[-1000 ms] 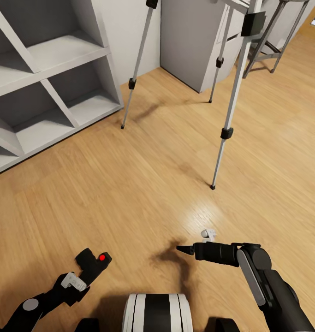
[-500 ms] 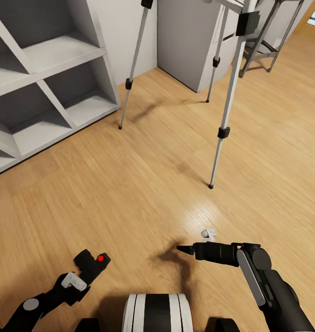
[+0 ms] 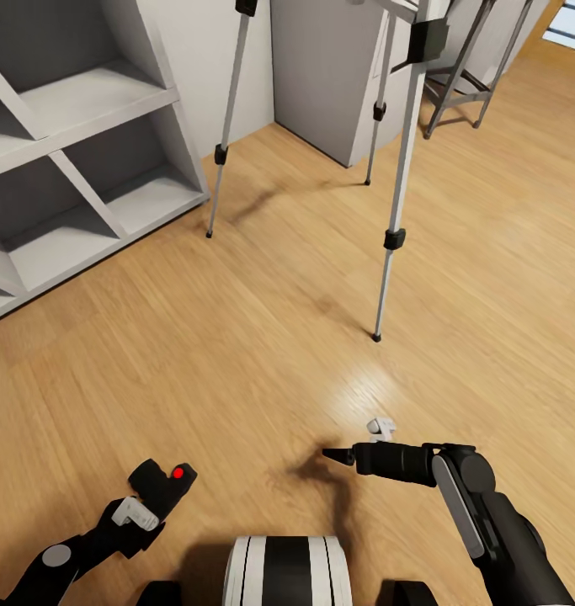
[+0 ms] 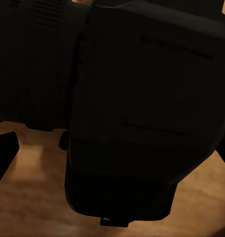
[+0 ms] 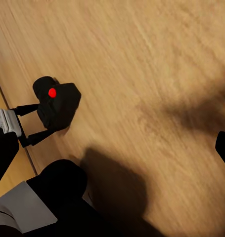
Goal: Attach the digital camera to the camera tripod in the bedroom.
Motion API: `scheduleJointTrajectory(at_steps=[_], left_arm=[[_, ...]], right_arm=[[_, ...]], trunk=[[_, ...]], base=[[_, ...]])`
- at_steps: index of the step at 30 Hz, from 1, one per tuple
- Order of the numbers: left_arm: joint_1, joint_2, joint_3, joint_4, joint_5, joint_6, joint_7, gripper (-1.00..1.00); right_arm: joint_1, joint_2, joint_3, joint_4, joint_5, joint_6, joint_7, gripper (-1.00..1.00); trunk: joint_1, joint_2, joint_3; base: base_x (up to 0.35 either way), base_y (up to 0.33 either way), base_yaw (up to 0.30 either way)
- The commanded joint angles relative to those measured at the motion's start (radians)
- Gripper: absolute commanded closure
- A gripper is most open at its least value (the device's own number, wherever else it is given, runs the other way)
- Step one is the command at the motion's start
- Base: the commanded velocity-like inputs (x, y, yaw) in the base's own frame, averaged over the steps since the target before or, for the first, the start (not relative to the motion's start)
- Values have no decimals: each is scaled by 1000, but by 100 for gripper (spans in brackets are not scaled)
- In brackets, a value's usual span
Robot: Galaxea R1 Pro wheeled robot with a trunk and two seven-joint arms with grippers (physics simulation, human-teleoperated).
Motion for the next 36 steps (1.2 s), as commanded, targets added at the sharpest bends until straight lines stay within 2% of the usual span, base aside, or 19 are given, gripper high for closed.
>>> scheduleJointTrajectory(at_steps=[1, 9, 10, 19, 23, 29, 31, 32, 33, 36], left_arm=[[0, -1, 4, -1, -10, -8, -5, -100], [0, -1, 4, -1, -10, -8, -5, -100], [0, -1, 4, -2, -10, -8, -5, 100], [0, -10, 4, -35, -9, -10, -5, 100], [1, -17, 5, -116, -4, -9, -8, 100], [3, -40, 3, -332, 19, -1, -46, 100], [5, -45, 4, -399, 53, 5, -87, 100], [7, -47, 4, -449, 92, 10, -122, 100], [10, -49, 5, -531, 180, 30, -177, 100], [19, -46, 6, -669, 403, 144, -246, 100]], right_arm=[[0, -1, 0, 0, -1, 5, 1, -100], [0, -1, 0, 0, -1, 4, 1, -100], [0, -1, 0, 0, -1, 4, 1, -100], [0, -1, 0, 0, -1, 3, 1, -100], [0, -1, 0, 0, -1, 3, 1, -100], [0, -1, 0, 0, -1, 3, 1, -100], [0, -1, 0, 0, -1, 3, 1, -100], [0, -1, 1, -1, -1, 3, 1, -100], [0, -1, 1, -3, -1, 3, 1, -100], [0, -1, 3, -3, -1, 2, 1, -100]], trunk=[[0, 0, -1], [0, 0, -1], [0, 0, -1], [0, 0, -1], [0, 0, -1], [0, 0, -1], [0, 0, -1], [0, 0, -1], [0, 0, -1], [0, 0, -1]], base=[[0, 0, -6], [0, 0, -2], [0, 0, 0], [0, 0, 0], [0, 0, 0], [0, 0, 0], [0, 0, 0], [0, 0, 0], [0, 0, 0], [0, 0, 0]])
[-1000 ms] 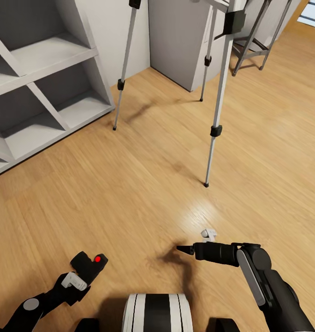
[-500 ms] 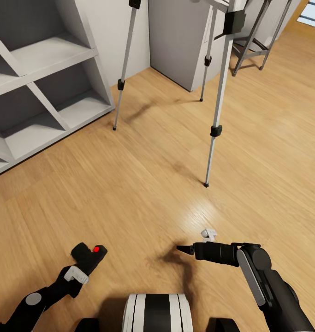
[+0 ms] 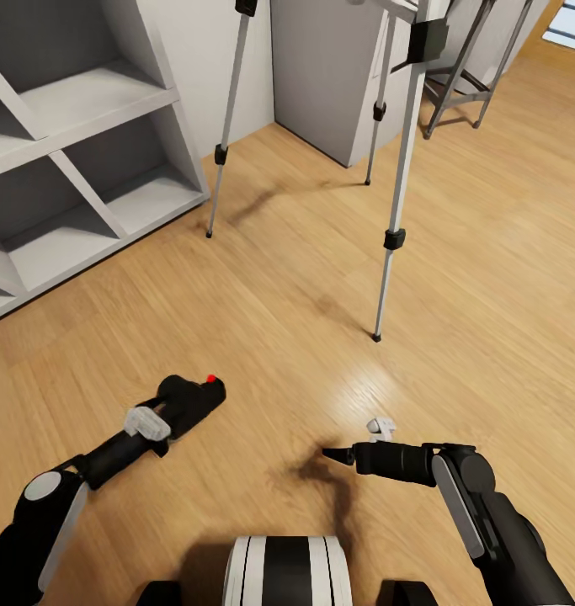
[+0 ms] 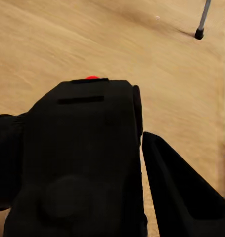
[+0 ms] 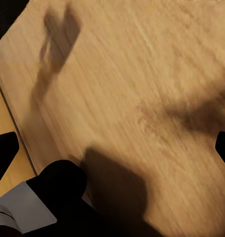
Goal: Attach the digital camera to the camera tripod in the bedroom.
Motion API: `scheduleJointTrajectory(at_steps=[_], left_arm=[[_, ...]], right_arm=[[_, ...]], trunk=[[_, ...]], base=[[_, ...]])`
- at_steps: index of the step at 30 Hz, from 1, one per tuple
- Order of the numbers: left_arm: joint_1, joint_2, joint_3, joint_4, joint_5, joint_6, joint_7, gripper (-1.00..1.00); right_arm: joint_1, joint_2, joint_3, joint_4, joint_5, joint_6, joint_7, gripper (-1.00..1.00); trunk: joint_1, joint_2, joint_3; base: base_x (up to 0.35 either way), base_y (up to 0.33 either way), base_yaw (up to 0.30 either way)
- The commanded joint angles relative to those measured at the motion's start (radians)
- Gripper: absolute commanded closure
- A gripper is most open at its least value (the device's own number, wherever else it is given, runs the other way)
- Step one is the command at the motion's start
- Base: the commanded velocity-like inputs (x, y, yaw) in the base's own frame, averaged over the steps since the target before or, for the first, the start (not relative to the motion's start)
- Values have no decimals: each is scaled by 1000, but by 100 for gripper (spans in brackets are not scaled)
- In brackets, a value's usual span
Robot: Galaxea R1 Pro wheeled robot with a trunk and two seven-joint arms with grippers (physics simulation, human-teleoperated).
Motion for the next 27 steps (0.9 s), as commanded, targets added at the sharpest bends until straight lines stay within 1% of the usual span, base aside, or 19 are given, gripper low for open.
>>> scheduleJointTrajectory(at_steps=[1, 3, 4, 6, 7, 10, 12, 13, 14, 15, 16, 17, 18, 19, 23, 24, 27], left_arm=[[1, 1, 1, -18, 30, 32, -15, 100], [2, 4, 1, -43, 79, 80, -30, 100], [2, 5, 1, -59, 113, 124, -46, 100], [3, 6, 1, -69, 136, 161, -65, 100], [3, 7, 2, -76, 152, 192, -86, 100], [3, 6, 6, -80, 173, 234, -116, 100], [3, 2, 26, -80, 208, 275, -134, 100], [3, 1, 47, -80, 243, 304, -143, 100], [3, 0, 75, -81, 306, 343, -154, 100], [2, -1, 88, -84, 351, 368, -159, 100], [2, -1, 93, -86, 371, 379, -161, 100], [1, -2, 101, -89, 407, 398, -163, 100], [1, -2, 103, -90, 423, 404, -165, 100], [1, -4, 107, -91, 450, 411, -167, 100], [1, -10, 110, -92, 498, 419, -174, 100], [1, -10, 111, -92, 519, 425, -176, 100], [1, -9, 111, -94, 550, 433, -179, 100]], right_arm=[[0, -1, 1, -1, -1, 5, 0, -100], [0, -1, 2, -1, -1, 5, -2, -100], [0, -1, 2, -1, -1, 4, -5, -100], [0, -1, 2, -1, -1, 4, -8, -100], [0, -1, 2, -1, -1, 4, -12, -100], [0, -1, 2, -1, -1, 4, -17, -100], [0, -1, 3, -1, -1, 4, -19, -100], [0, -1, 3, -1, -1, 4, -20, -100], [0, -1, 4, -2, -1, 4, -21, -100], [0, -1, 4, -2, -1, 4, -21, -100], [0, -1, 4, -2, 0, 4, -22, -100], [0, 0, 4, -2, -1, 4, -23, -100], [0, 0, 4, -2, -1, 4, -23, -100], [0, 0, 4, -2, -1, 4, -24, -100], [0, 1, 4, -2, -1, 4, -29, -100], [0, 1, 4, -2, -1, 4, -31, -100], [0, 1, 5, -2, -1, 4, -37, -100]], trunk=[[0, 0, -1], [0, 0, -1], [0, 0, -1], [0, 0, -1], [0, 0, -1], [0, 0, -1], [0, 0, -1], [0, 0, -1], [0, 0, -1], [0, 0, -1], [0, 0, -1], [0, 0, -1], [0, 0, -1], [0, 0, -1], [0, 0, -1], [0, 0, -1], [0, 0, -1]], base=[[0, 0, 0], [0, 0, 0], [0, 0, 0], [0, 0, 0], [0, 0, 0], [0, 0, 0], [0, 0, 0], [0, 0, 0], [0, 0, 0], [0, 0, 0], [0, 0, 0], [0, 0, 0], [0, 0, 0], [0, 0, 0], [0, 0, 0], [0, 0, 0], [0, 0, 0]])
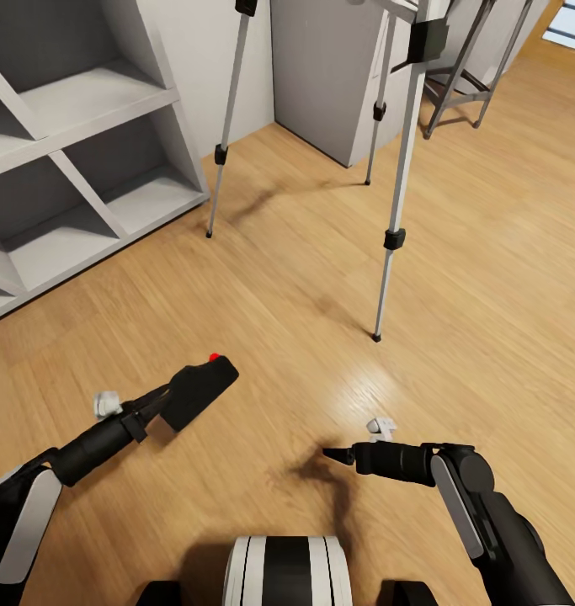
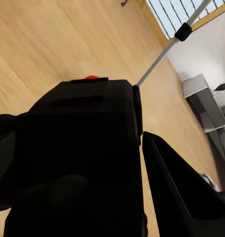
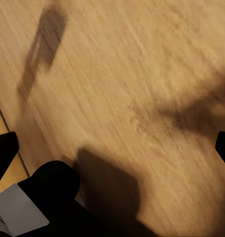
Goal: Attach the digital camera to the camera tripod in the bedroom.
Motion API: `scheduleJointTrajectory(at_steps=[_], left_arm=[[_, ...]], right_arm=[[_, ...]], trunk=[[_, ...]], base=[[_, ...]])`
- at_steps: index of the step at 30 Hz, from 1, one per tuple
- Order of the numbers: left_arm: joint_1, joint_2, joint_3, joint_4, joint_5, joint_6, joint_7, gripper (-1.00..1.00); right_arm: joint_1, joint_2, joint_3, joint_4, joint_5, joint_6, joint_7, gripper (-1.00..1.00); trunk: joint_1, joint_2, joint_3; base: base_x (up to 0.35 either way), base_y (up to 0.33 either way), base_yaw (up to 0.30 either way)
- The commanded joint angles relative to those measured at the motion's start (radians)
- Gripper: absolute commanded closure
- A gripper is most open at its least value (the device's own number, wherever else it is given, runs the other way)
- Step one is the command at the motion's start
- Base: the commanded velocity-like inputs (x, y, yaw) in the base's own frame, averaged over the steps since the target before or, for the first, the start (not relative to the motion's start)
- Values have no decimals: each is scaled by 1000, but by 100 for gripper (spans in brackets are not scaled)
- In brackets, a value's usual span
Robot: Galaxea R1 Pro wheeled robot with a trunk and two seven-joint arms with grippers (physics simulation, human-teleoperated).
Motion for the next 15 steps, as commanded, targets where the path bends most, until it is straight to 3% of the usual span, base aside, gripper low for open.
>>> scheduleJointTrajectory(at_steps=[1, 10, 15], left_arm=[[0, 1, -1, 0, 10, 9, -4, 100], [0, 4, -16, -2, 25, 82, -5, 100], [0, 2, -54, -6, 24, 86, -5, 100]], right_arm=[[0, -1, 1, -1, -1, 4, 0, -100], [0, 1, -1, -1, -2, 4, -4, -100], [0, 0, -5, 0, -3, 4, -3, -100]], trunk=[[0, 0, -1], [0, 0, -1], [0, 0, -1]], base=[[0, 0, 0], [0, 0, 0], [0, 0, 0]])
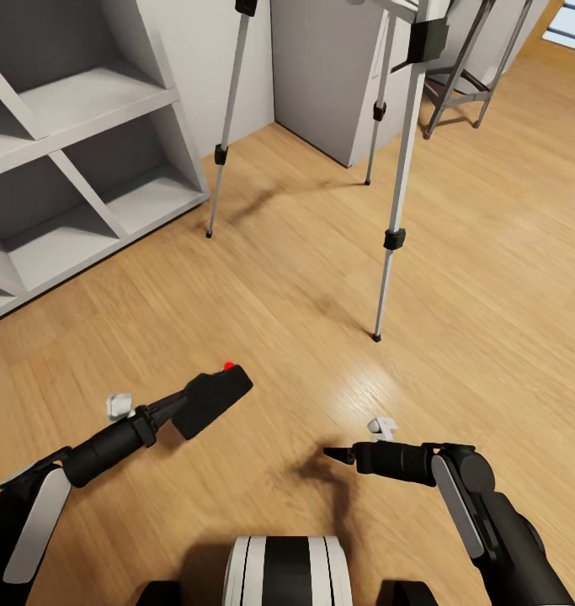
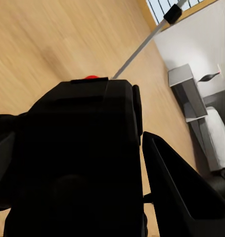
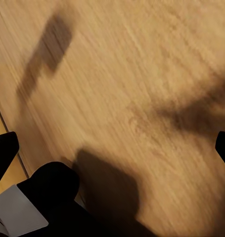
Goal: Attach the digital camera to the camera tripod in the bedroom.
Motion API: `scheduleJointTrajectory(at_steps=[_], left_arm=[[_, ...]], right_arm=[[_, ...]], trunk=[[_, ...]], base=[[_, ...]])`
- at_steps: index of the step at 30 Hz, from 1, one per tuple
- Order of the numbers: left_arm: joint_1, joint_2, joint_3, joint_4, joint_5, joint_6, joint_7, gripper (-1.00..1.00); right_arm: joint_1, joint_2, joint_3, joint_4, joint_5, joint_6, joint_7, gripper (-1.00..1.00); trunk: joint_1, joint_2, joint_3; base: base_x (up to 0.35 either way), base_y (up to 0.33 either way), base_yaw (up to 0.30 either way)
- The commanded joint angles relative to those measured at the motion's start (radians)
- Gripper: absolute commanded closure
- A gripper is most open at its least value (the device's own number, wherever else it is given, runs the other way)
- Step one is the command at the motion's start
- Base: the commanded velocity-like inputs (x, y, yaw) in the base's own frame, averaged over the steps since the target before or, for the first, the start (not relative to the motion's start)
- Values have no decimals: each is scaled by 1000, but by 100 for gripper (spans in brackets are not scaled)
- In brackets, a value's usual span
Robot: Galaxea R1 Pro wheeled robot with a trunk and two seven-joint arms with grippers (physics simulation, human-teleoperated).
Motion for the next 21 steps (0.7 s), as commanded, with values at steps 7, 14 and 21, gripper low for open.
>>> scheduleJointTrajectory(at_steps=[7, 14, 21], left_arm=[[0, -15, -33, 0, 11, 21, -3, 100], [0, -64, -104, -6, 4, 70, 67, 100], [-6, -182, -112, -11, 2, 63, 593, 100]], right_arm=[[0, -2, -2, 0, -1, 4, 3, -100], [0, -2, -4, 0, -3, 6, 4, -100], [0, -2, -4, -4, -4, 6, 5, -100]], trunk=[[0, 0, -1], [0, 0, -1], [0, 0, -1]], base=[[0, 0, 0], [0, 0, 0], [0, 0, 0]])
